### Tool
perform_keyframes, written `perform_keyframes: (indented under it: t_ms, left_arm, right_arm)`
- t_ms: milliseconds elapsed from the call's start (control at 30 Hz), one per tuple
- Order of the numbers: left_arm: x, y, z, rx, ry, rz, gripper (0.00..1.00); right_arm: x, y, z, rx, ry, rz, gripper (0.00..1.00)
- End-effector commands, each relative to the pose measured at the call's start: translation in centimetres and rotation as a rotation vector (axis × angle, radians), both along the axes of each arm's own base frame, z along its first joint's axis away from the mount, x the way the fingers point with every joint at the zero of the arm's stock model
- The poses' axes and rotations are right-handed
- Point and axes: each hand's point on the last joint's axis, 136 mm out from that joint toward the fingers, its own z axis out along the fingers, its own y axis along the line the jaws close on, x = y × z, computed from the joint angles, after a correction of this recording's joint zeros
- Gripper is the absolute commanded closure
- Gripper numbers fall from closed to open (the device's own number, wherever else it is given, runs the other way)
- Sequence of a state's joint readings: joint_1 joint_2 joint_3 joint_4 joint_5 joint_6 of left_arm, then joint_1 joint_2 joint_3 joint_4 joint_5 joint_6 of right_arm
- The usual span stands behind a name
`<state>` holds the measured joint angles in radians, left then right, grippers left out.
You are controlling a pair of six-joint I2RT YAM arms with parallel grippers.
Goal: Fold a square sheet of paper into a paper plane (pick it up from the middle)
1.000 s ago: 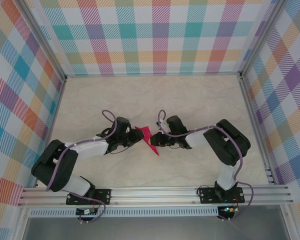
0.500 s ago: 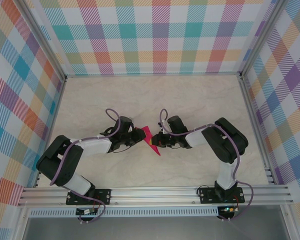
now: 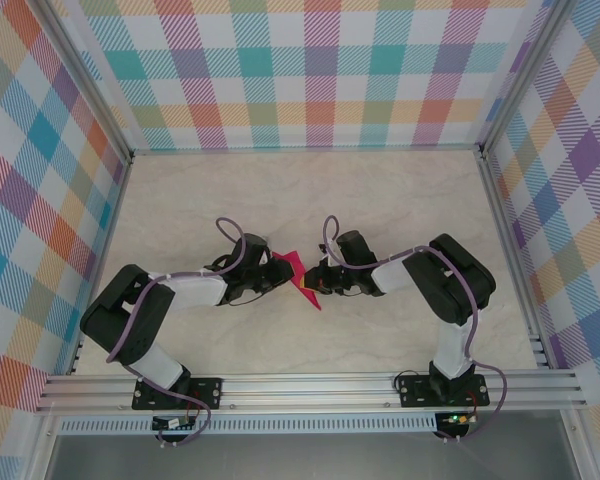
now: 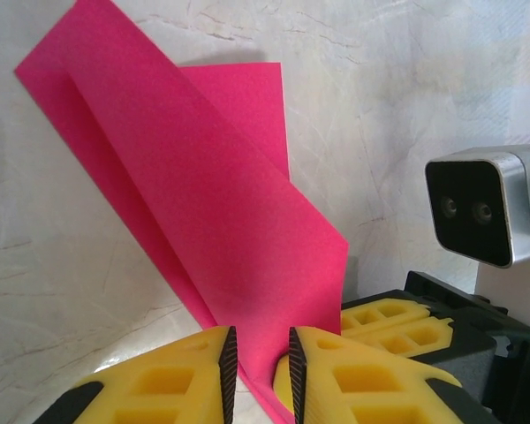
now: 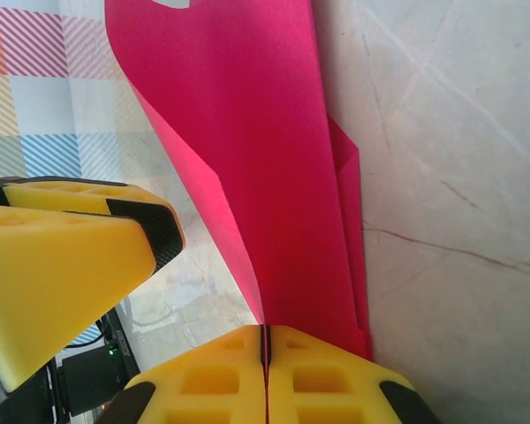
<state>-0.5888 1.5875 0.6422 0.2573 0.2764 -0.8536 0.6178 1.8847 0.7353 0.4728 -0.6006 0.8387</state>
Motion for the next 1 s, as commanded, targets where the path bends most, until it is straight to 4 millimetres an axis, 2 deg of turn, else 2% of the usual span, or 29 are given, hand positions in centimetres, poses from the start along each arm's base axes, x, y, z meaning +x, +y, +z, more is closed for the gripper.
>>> perform_keyframes:
  t_ms: [0,533,967]
  left_arm:
    - [0.6,-1.5,1.1,-0.034,-0.052,-0.044,0.76]
    - [0.4,-1.7,0.4,-0.033,-0.050,-0.054,0.79]
    - [0.1,-1.5,-0.8,-0.011,-0.031,-0.058,0.81]
  right_arm:
    - [0.2,-0.1,-0.4,0.000,0.030,-0.010,0.96]
    - [0.2,-0.9,-2.0,-0.053,0.140,-0.057,0.99]
    - [0.2,-0.9,-1.9,-0.042,0.152,-0.045,0.99]
